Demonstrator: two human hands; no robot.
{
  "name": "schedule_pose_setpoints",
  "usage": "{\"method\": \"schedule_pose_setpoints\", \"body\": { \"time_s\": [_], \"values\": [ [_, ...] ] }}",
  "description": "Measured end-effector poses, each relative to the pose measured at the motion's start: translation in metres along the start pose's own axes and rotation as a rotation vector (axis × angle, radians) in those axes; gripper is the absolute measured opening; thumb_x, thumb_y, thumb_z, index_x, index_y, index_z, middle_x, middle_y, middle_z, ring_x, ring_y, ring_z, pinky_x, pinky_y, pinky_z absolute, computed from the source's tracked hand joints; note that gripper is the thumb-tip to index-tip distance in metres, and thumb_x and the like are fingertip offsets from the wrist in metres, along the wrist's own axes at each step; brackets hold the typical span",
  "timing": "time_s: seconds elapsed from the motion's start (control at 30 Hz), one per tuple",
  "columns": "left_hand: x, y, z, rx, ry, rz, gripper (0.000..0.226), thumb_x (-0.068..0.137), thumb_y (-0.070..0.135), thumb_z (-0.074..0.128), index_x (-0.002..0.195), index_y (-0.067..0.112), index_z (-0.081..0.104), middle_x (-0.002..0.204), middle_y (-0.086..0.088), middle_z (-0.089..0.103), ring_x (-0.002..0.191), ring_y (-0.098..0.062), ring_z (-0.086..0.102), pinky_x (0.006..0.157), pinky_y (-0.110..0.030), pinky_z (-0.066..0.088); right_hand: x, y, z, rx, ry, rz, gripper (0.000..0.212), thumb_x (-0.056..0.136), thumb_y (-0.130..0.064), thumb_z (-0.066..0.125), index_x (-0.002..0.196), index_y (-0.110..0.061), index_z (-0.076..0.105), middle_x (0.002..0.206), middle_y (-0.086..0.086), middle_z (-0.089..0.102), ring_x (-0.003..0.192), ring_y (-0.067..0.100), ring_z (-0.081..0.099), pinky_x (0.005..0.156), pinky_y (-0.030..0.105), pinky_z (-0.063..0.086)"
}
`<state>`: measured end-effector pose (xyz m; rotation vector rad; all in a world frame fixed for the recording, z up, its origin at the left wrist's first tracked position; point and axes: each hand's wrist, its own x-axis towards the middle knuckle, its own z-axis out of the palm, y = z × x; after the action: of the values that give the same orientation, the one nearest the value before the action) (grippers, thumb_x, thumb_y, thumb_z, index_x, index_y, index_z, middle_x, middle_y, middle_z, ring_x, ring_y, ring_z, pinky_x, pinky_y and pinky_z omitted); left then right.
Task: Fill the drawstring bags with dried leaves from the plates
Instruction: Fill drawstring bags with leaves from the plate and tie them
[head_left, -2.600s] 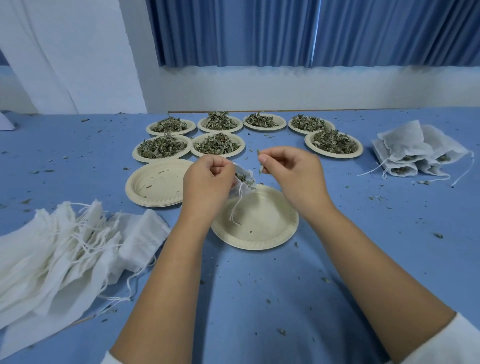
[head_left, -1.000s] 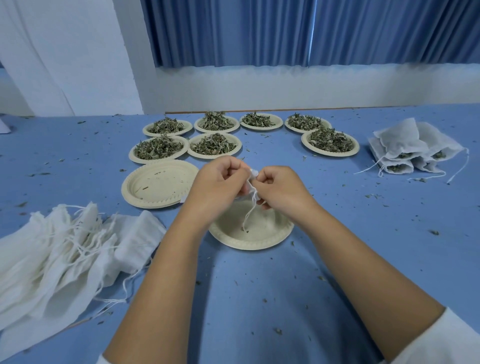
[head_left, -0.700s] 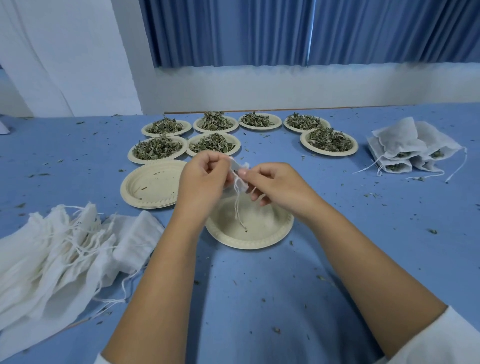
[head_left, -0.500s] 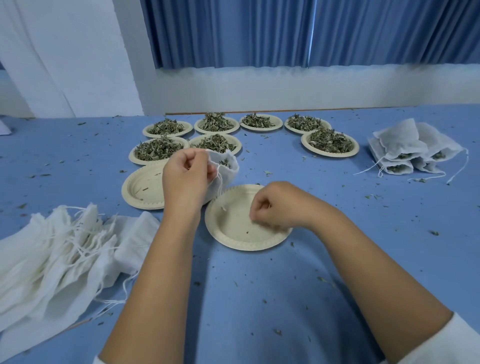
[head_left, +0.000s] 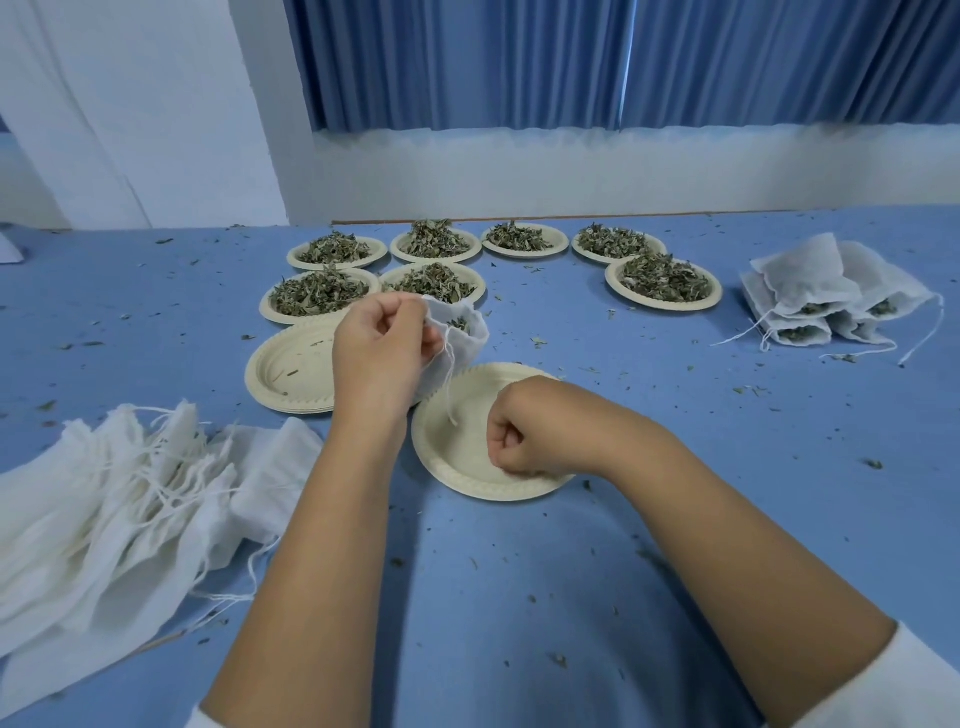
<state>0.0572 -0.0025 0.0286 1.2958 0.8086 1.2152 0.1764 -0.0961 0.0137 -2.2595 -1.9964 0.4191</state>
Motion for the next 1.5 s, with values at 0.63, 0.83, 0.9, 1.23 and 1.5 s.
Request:
{"method": "schedule_pose_setpoints", "body": {
  "time_s": [0.63, 0.83, 0.9, 1.23, 1.5],
  "values": [
    [-0.006, -0.004, 0.007, 0.184, -0.181, 0.026, 0.014, 0.092, 0.009, 0.058, 0.081, 0.013, 0.064, 0.052, 0.007, 0.059, 0.057, -0.008, 0.056, 0.075, -0.030, 0.059, 0.010, 0.012, -0.008, 0.518, 0.693, -0.053, 0.010, 0.090, -0.018, 0.067, 0.091, -0.024, 0.075, 0.081, -0.011, 0.052, 0.069, 0.002, 0.050, 0.067, 0.007, 0.036],
    [-0.006, -0.003, 0.008, 0.177, -0.169, 0.021, 0.014, 0.092, 0.009, 0.057, 0.081, 0.013, 0.064, 0.052, 0.006, 0.058, 0.060, -0.010, 0.056, 0.080, -0.038, 0.059, 0.009, 0.017, -0.009, 0.599, 0.807, 0.002, 0.024, 0.078, -0.022, 0.080, 0.072, -0.039, 0.065, 0.078, -0.010, 0.049, 0.062, 0.002, 0.046, 0.066, 0.008, 0.038],
    [-0.006, -0.003, 0.008, 0.172, -0.163, 0.015, 0.014, 0.092, 0.009, 0.057, 0.082, 0.013, 0.065, 0.053, 0.006, 0.058, 0.061, -0.011, 0.057, 0.080, -0.039, 0.059, 0.010, 0.017, -0.009, 0.627, 0.803, 0.015, 0.021, 0.078, -0.021, 0.079, 0.072, -0.036, 0.065, 0.078, -0.009, 0.051, 0.062, 0.001, 0.046, 0.067, 0.010, 0.039],
    [0.000, 0.002, -0.003, -0.007, 0.028, 0.026, 0.014, 0.090, 0.009, 0.056, 0.082, 0.014, 0.066, 0.056, 0.008, 0.060, 0.055, -0.007, 0.057, 0.064, -0.022, 0.051, 0.016, 0.048, 0.000, 0.202, 0.245, 0.468, 0.041, 0.090, -0.028, 0.057, 0.132, -0.026, 0.052, 0.129, 0.006, 0.044, 0.124, 0.027, 0.039, 0.085, 0.032, 0.038],
    [0.003, 0.005, -0.006, -0.107, 0.028, 0.057, 0.010, 0.094, 0.010, 0.055, 0.090, 0.008, 0.064, 0.057, 0.009, 0.060, 0.057, -0.005, 0.058, 0.059, -0.018, 0.051, 0.023, 0.048, 0.003, 0.506, 0.380, 0.367, 0.027, 0.088, -0.007, 0.049, 0.104, -0.014, 0.071, 0.076, -0.012, 0.056, 0.071, 0.005, 0.054, 0.061, 0.022, 0.043]
  ]
}}
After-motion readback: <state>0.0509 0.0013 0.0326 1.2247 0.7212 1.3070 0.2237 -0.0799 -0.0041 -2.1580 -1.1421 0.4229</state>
